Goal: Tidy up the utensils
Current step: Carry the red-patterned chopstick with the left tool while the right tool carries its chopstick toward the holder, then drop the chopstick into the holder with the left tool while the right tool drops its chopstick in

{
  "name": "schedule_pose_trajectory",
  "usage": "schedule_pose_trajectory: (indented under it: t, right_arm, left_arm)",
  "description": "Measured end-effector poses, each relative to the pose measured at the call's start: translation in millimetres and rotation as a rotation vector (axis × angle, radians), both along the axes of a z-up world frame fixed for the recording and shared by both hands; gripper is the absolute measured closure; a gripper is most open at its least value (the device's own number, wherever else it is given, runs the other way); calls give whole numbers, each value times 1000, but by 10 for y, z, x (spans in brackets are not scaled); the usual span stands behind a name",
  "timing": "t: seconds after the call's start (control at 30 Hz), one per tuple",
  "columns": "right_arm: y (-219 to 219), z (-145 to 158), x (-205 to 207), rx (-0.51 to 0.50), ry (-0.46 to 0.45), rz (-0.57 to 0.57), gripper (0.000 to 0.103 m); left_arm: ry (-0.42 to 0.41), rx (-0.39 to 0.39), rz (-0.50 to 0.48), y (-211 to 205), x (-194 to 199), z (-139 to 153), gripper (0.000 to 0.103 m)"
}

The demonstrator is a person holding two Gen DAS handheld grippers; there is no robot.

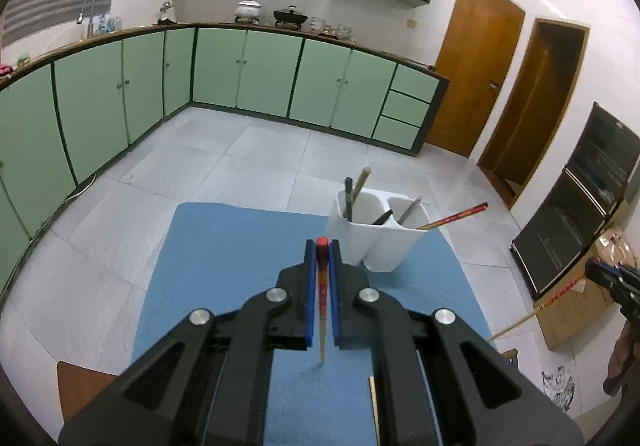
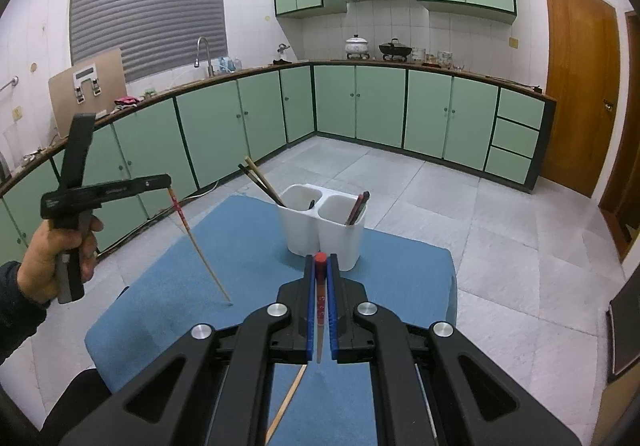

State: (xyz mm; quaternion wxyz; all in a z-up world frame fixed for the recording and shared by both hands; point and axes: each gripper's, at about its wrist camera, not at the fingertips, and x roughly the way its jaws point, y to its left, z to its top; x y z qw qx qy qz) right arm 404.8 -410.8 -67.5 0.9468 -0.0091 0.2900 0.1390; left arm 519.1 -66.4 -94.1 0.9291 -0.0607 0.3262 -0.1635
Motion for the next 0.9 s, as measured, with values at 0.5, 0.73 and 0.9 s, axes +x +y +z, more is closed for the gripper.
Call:
schedule_pose_trajectory:
  t: [0.5,0.73,0.9]
  right_arm:
    - [257,509,262,-35,-18,26,97]
    - [380,888,679,-9,-7,34,97]
    - [406,1099,1082,-10,-17,11,97]
  left_arm:
    - [-86,56,-108,-230,95,720,98]
    - [-144,85,-130,-598,364,1206,98]
    - [-174,92,-111,-764,649,1372,98]
